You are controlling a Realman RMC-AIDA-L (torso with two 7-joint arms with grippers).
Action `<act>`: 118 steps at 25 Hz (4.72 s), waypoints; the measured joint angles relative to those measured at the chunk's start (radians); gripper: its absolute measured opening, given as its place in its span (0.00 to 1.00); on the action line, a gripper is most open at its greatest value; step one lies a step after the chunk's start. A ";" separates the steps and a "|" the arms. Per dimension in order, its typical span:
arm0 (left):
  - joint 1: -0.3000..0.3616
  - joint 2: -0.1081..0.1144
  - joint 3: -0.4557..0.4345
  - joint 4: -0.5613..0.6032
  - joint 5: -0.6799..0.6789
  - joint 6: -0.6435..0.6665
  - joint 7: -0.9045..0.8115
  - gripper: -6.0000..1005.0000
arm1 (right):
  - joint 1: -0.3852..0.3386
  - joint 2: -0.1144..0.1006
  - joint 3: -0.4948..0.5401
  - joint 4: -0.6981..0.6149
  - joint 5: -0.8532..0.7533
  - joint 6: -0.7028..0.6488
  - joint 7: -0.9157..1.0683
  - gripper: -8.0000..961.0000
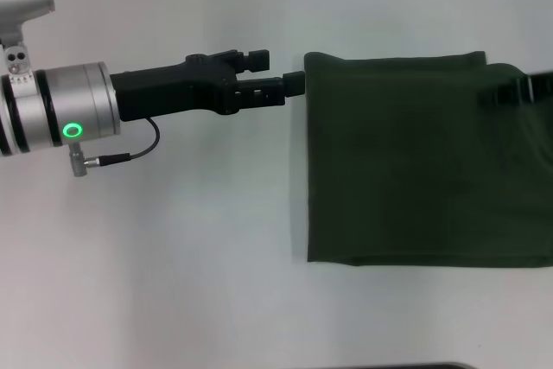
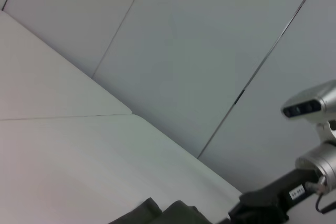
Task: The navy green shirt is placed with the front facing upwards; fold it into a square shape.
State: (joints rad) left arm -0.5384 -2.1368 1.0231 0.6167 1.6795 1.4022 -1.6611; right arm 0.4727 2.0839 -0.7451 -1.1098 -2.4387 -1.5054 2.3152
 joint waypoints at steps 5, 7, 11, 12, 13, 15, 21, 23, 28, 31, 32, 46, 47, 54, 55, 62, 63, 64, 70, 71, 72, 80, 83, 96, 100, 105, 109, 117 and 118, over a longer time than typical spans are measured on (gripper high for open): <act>0.000 0.000 0.000 0.000 -0.002 -0.006 -0.002 0.91 | -0.051 0.001 0.010 0.005 -0.005 0.009 -0.005 0.02; 0.000 0.000 0.000 0.000 -0.003 -0.009 -0.003 0.91 | -0.065 -0.001 0.019 0.006 -0.005 0.018 -0.005 0.02; -0.004 0.000 0.000 0.000 -0.002 -0.011 -0.003 0.91 | -0.080 -0.001 0.023 0.014 -0.005 0.045 -0.005 0.02; -0.006 0.000 0.000 0.000 -0.001 -0.011 -0.003 0.91 | -0.080 0.000 0.024 0.021 -0.005 0.056 -0.006 0.02; -0.006 0.000 0.000 0.000 -0.001 -0.011 -0.004 0.91 | -0.080 0.000 0.023 0.028 -0.005 0.066 -0.007 0.02; -0.007 0.000 0.000 0.000 -0.001 -0.011 -0.004 0.91 | -0.079 0.000 0.022 0.040 -0.005 0.080 -0.009 0.02; -0.008 0.000 0.000 0.000 0.000 -0.011 -0.005 0.91 | -0.074 -0.001 0.033 0.046 0.024 0.080 -0.040 0.02; -0.008 0.000 0.000 0.000 0.000 -0.011 -0.005 0.91 | -0.078 -0.004 0.056 0.035 0.066 0.050 -0.068 0.02; -0.004 0.000 0.000 0.000 0.000 -0.011 -0.006 0.91 | -0.077 -0.020 0.121 0.019 0.162 -0.083 -0.132 0.02; -0.002 0.000 0.000 0.000 0.000 -0.011 -0.006 0.91 | -0.074 -0.024 0.124 0.019 0.168 -0.166 -0.182 0.02; -0.001 0.000 0.000 0.000 0.000 -0.011 -0.006 0.91 | -0.074 -0.024 0.123 0.020 0.167 -0.186 -0.199 0.02; -0.003 -0.003 0.000 -0.014 -0.004 -0.012 -0.001 0.91 | -0.105 -0.028 0.143 0.077 0.020 -0.228 -0.251 0.02; -0.005 -0.003 0.000 -0.014 -0.004 -0.012 -0.001 0.91 | -0.105 -0.028 0.147 0.084 0.007 -0.217 -0.250 0.02; -0.008 -0.003 0.000 -0.014 0.000 -0.022 -0.001 0.91 | -0.105 -0.027 0.171 0.098 -0.029 -0.182 -0.245 0.02; -0.008 -0.004 0.000 -0.015 0.000 -0.023 -0.001 0.91 | -0.105 -0.027 0.173 0.098 -0.027 -0.183 -0.247 0.02; -0.004 -0.005 0.000 -0.015 0.000 -0.023 0.000 0.91 | -0.101 -0.033 0.216 0.093 0.028 -0.261 -0.288 0.02; -0.002 -0.005 0.000 -0.015 0.000 -0.023 0.000 0.91 | -0.101 -0.037 0.233 0.093 0.046 -0.282 -0.297 0.02; -0.001 -0.005 0.000 -0.015 0.000 -0.023 0.000 0.91 | -0.101 -0.041 0.248 0.093 0.061 -0.301 -0.303 0.02; 0.001 -0.005 0.000 -0.015 0.000 -0.022 -0.001 0.91 | -0.097 -0.048 0.270 0.107 0.063 -0.278 -0.309 0.02; 0.001 -0.005 0.000 -0.015 0.000 -0.022 -0.001 0.91 | -0.095 -0.045 0.267 0.114 0.054 -0.261 -0.309 0.02; 0.001 -0.005 0.000 -0.015 0.000 -0.022 -0.002 0.91 | -0.093 -0.042 0.265 0.119 0.045 -0.246 -0.309 0.02; -0.002 -0.005 0.000 -0.020 0.000 -0.023 -0.002 0.91 | -0.086 -0.033 0.216 0.178 0.011 -0.159 -0.303 0.02; -0.004 -0.005 0.000 -0.024 0.000 -0.024 -0.001 0.91 | -0.083 -0.035 0.215 0.193 -0.018 -0.121 -0.296 0.02; -0.006 -0.005 0.000 -0.025 0.000 -0.025 0.000 0.91 | -0.097 -0.054 0.276 0.176 0.088 -0.165 -0.327 0.02; -0.006 -0.005 0.000 -0.025 0.000 -0.026 0.000 0.91 | -0.099 -0.070 0.315 0.176 0.153 -0.179 -0.340 0.02; 0.000 0.001 0.001 -0.026 0.000 -0.018 -0.005 0.91 | -0.097 -0.074 0.326 0.184 0.195 -0.184 -0.349 0.03; 0.001 0.027 0.008 -0.053 0.000 0.052 -0.025 0.91 | -0.082 -0.077 0.329 0.185 0.217 -0.221 -0.346 0.08; 0.024 0.066 0.001 -0.074 0.073 0.181 -0.136 0.92 | -0.088 -0.087 0.332 0.181 0.321 -0.248 -0.374 0.38; 0.026 0.066 0.001 -0.073 0.095 0.180 -0.150 0.92 | -0.089 -0.088 0.333 0.183 0.330 -0.250 -0.380 0.42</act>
State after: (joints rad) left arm -0.5126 -2.0710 1.0238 0.5432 1.7747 1.5824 -1.8109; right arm 0.3836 1.9955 -0.4122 -0.9263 -2.1086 -1.7550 1.9357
